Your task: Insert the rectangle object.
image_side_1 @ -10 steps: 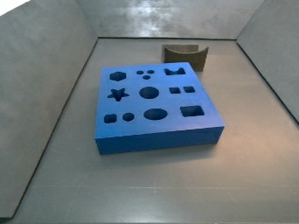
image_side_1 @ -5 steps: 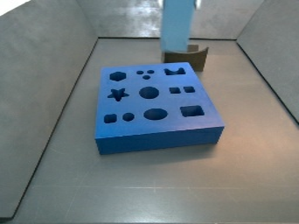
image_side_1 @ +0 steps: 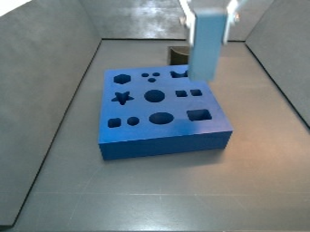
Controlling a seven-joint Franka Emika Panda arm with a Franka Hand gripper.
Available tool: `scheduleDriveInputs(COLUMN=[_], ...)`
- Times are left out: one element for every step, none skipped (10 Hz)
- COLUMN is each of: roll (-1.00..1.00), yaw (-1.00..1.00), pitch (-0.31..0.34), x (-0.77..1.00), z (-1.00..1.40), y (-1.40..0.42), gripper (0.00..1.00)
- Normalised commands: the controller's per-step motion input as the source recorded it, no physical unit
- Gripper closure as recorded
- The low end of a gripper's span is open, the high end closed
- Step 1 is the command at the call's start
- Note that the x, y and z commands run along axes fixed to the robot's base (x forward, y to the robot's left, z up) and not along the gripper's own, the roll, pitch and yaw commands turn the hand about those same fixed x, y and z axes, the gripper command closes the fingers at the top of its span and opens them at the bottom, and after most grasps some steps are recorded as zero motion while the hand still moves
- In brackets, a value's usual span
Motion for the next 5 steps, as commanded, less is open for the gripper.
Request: scheduleDriveInputs(roll=[0.09,0.19,0.36,0.13,0.16], yaw=[0.23,0.4,0.37,0.01,0.0], pitch=[-0.134,-0.097,-0.059,0.0,0.006], x=[0.62,0.44,0.17,-0.09,-0.09], z=[-0.39,-0.35,-0.44,-0.29,-0.36], y=[-0.18,-0.12,-0.13,0.0,-0.02], gripper=[1.0,1.0,1.0,1.0,1.0])
